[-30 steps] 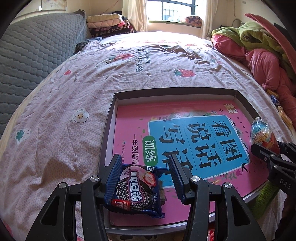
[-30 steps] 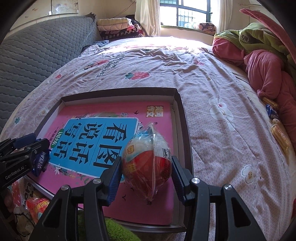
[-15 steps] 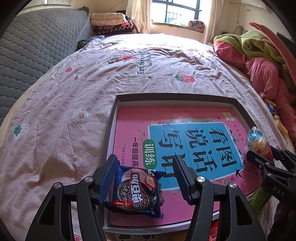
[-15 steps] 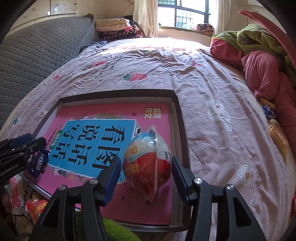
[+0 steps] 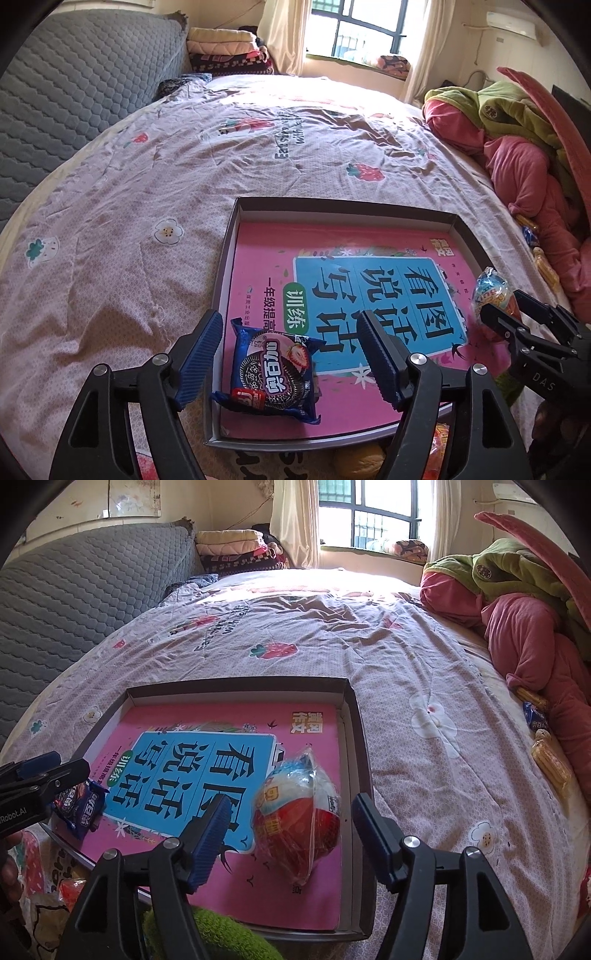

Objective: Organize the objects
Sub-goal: 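Open the left tool to drop the snack pack while the right tool releases the egg in the box, then withdraw both open tools from the box back toward the remaining items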

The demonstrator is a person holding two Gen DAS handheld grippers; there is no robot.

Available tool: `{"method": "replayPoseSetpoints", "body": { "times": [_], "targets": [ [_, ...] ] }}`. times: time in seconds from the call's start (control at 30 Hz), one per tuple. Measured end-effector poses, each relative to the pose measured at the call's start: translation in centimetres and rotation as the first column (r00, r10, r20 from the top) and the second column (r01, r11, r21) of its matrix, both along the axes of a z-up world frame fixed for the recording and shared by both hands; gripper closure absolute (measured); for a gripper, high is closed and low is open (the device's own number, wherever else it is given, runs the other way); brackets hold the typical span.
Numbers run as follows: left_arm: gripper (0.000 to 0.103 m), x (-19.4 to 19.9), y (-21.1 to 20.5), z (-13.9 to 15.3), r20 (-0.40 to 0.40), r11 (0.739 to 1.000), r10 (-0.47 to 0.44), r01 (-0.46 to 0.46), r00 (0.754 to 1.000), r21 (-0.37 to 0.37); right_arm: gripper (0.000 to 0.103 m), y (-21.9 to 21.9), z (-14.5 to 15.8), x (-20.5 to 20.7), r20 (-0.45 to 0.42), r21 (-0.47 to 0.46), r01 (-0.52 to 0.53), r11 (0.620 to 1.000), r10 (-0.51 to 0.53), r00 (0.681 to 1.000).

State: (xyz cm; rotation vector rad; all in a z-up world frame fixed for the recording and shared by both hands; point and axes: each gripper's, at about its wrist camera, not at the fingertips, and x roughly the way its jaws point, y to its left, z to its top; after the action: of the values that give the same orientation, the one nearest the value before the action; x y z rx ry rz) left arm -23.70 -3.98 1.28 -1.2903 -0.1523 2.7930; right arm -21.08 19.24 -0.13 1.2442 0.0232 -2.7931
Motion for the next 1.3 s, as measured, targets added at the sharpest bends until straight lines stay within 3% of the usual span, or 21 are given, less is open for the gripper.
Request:
{"method": "replayPoseSetpoints", "body": {
  "times": [0.63, 0.87, 1.1, 1.3],
  "targets": [
    [0.023, 1.8, 1.8, 1.1, -0.050, 0.997, -0.083, 0.083, 0.995, 0.005, 0.030, 0.2, 1.3, 1.2, -0.060, -0.041, -0.019, 0.999, 0.016, 0.998],
    [0.023, 2.0, 1.9, 1.1, -0.042, 0.996, -0.083, 0.083, 0.996, 0.010, 0.029, 0.8, 1.8, 1.6, -0.075, -0.092, -0.029, 0.995, 0.022, 0.997],
    [0.023, 3.4, 2.5, 2.3, -0.094, 0.997, -0.073, 0.069, 0.993, -0.043, 0.029, 0.5, 2.9, 2.9, -0.128, -0.089, -0.052, 0.995, 0.040, 0.991],
    [0.023, 4.5, 1.9, 2.7, -0.117, 0.999, -0.032, 0.030, 0.993, -0.021, 0.026, 0.2, 4.0, 4.2, -0.178, -0.102, -0.082, 0.991, 0.063, 0.982]
  ]
}}
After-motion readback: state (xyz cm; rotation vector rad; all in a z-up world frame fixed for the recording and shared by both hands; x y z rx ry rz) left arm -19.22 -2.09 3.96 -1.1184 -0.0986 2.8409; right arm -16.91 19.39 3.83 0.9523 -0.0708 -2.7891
